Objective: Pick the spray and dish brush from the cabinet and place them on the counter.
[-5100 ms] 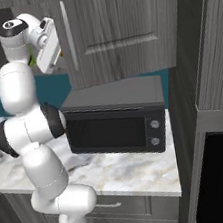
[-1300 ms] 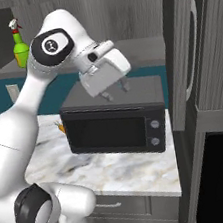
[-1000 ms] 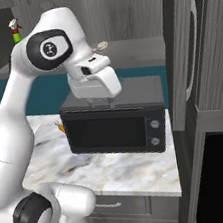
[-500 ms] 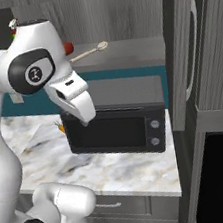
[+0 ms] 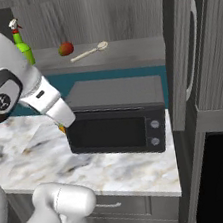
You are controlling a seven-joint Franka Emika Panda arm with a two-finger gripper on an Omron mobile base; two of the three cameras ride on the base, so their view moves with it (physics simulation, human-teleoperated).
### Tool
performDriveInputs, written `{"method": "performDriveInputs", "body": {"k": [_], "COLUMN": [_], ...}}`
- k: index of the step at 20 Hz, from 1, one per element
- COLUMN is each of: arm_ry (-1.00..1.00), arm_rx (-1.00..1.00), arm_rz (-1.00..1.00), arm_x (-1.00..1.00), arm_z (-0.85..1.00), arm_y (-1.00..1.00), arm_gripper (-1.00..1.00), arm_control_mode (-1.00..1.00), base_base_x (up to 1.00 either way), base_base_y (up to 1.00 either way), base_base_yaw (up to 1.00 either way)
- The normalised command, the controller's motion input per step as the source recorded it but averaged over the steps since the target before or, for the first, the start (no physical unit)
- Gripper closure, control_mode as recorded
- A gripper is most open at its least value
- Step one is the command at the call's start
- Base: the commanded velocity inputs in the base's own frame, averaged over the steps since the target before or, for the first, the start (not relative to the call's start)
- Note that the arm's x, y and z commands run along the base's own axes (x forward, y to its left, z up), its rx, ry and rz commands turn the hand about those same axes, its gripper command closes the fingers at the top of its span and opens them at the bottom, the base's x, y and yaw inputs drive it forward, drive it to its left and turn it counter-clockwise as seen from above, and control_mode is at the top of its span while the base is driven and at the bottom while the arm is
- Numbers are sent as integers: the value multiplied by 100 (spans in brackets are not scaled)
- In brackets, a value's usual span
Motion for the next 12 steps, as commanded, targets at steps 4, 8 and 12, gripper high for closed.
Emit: {"method": "performDriveInputs", "body": {"k": [4, 8, 12], "arm_ry": [-12, 5, 4], "arm_rx": [-21, -17, -8], "arm_rz": [-2, -5, -1], "arm_x": [11, 29, 36], "arm_z": [16, 16, 14], "arm_y": [51, 28, 13], "arm_gripper": [-100, -100, -100], "arm_control_mode": [-100, -100, -100], "base_base_x": [0, 0, 0], "base_base_y": [0, 0, 0], "base_base_yaw": [0, 0, 0]}}
